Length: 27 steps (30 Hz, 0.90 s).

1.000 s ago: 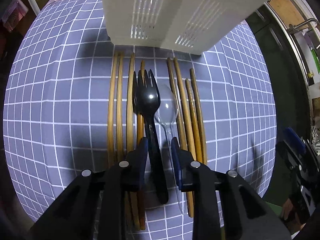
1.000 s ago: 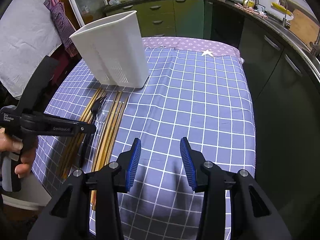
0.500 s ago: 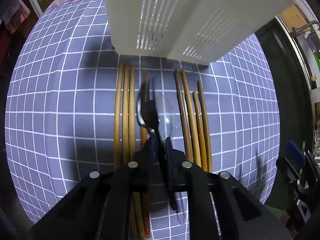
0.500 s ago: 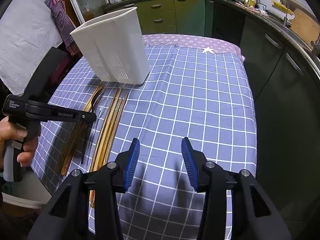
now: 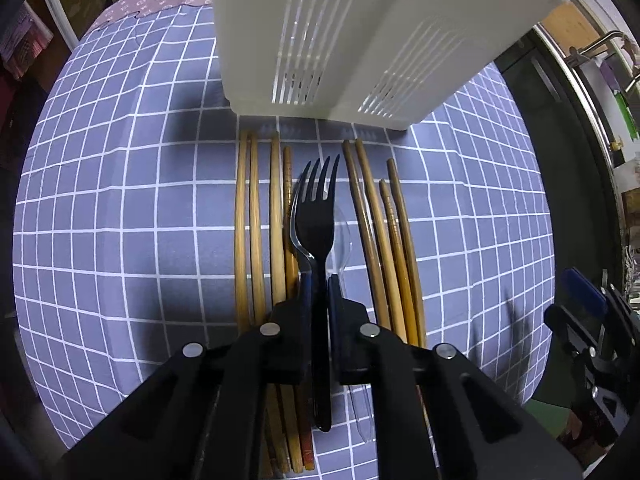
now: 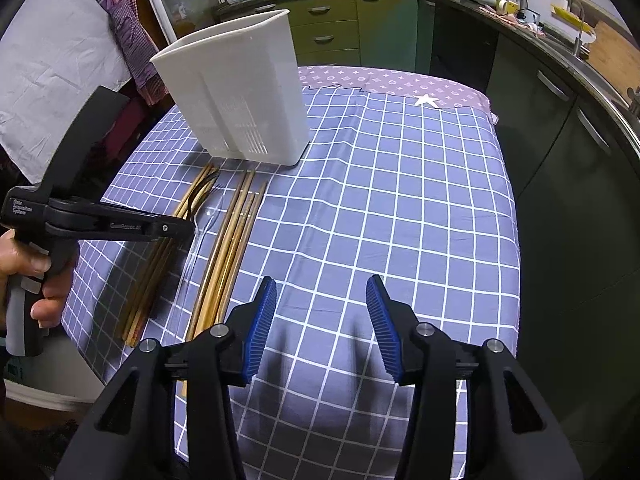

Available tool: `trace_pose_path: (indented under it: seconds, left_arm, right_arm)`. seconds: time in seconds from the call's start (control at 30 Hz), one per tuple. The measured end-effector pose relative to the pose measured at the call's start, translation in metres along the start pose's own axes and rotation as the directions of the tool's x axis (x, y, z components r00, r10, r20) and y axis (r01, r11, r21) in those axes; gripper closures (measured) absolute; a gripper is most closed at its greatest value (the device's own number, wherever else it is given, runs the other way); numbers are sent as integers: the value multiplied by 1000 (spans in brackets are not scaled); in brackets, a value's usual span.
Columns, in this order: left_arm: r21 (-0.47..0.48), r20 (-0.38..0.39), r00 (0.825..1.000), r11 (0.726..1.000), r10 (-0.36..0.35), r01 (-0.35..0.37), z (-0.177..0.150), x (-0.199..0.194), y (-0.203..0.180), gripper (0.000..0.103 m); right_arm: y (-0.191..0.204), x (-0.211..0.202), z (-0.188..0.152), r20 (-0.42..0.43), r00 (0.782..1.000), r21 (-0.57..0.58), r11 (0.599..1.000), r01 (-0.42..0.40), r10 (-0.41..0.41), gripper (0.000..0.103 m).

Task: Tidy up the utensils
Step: 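Close the right tool on the clear spoon while the left tool lifts the fork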

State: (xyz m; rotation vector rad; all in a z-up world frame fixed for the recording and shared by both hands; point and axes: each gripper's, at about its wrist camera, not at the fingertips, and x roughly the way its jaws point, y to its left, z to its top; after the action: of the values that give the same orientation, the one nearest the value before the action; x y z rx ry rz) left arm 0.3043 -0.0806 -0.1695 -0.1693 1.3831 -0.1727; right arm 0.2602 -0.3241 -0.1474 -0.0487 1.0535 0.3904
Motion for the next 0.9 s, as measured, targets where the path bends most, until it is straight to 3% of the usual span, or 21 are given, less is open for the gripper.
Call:
trace_pose_path:
  seconds: [0.27, 0.53, 0.9]
  left_arm:
    - [30, 129, 991, 999, -40, 36, -14, -44, 15, 95]
    - [75, 299, 954, 997, 1, -25, -35, -98, 28, 95]
    - [68, 390, 920, 996, 23, -54, -41, -118, 41, 95]
  right_arm:
    - [30, 15, 14, -93, 995, -50, 998, -36, 31, 63]
    - [93, 62, 45, -246, 969, -128, 990, -66, 33, 89]
    - [132, 113, 65, -368, 930, -119, 993, -22, -24, 92]
